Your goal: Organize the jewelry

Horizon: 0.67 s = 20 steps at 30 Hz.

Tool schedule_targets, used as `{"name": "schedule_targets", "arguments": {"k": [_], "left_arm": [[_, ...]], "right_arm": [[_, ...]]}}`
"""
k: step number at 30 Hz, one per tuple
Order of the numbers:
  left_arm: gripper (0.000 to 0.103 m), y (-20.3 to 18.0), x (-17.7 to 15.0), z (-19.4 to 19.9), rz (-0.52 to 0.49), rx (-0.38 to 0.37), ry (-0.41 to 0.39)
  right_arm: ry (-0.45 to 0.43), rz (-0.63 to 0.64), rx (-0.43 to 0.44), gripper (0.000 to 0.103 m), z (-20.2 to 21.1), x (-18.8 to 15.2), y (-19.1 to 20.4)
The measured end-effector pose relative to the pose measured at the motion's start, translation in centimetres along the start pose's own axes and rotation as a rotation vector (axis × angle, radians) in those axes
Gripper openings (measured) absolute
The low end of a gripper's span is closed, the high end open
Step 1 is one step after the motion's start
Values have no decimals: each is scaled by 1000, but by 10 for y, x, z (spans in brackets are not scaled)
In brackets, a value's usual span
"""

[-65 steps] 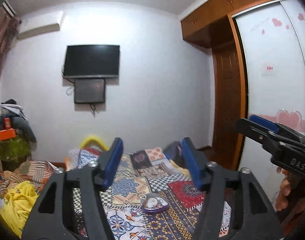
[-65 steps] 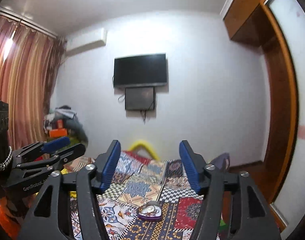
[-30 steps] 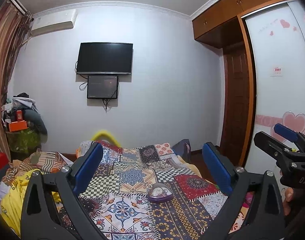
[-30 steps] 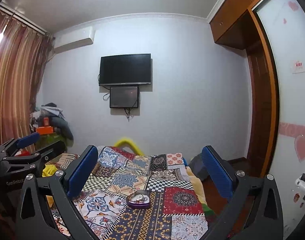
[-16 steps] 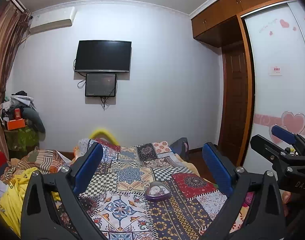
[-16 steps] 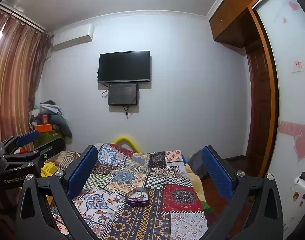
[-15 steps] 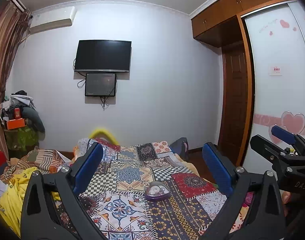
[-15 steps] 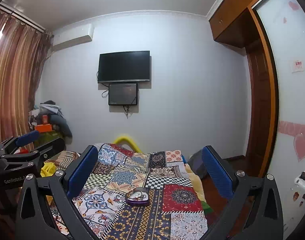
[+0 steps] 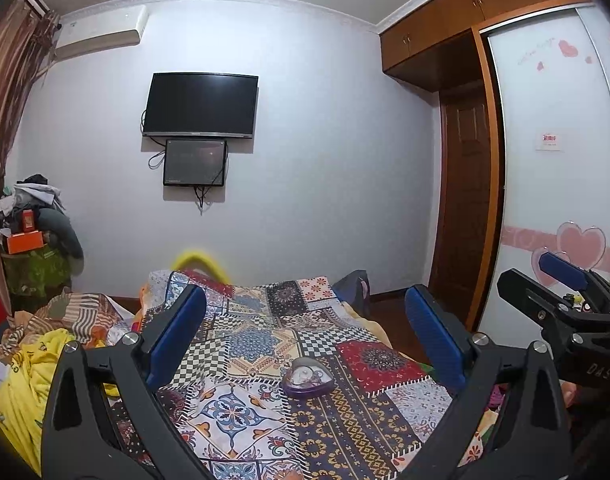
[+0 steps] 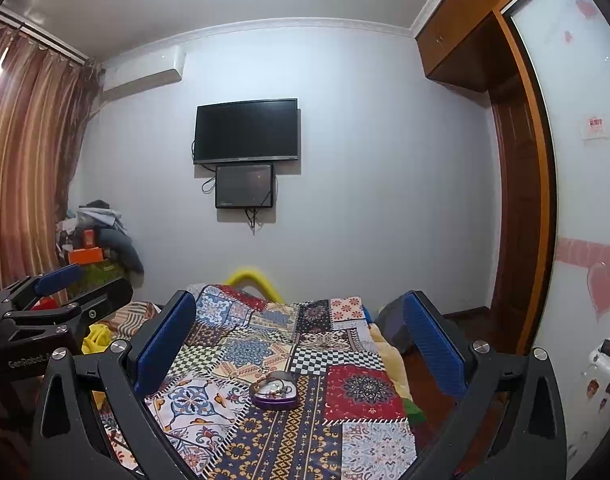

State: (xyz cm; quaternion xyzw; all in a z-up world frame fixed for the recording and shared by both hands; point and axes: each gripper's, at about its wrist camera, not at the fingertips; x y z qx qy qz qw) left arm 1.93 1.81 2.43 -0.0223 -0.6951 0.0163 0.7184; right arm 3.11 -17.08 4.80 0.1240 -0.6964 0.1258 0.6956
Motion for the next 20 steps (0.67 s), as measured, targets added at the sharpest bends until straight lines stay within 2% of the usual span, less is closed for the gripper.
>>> {"name": "schedule_targets", "arguments": {"k": [20], "left_arm": [[100,1,-3,-6,0,-15,17]], "right_arm": [[0,-16,2,103,-1,-1,-2]]}}
Point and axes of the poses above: each gripper's, at about its wrist camera, not at the fingertips, and z roughly against the way its jaws point, y to its left, x to its top, and after that the axes turned 5 degrees about -y, right-handed
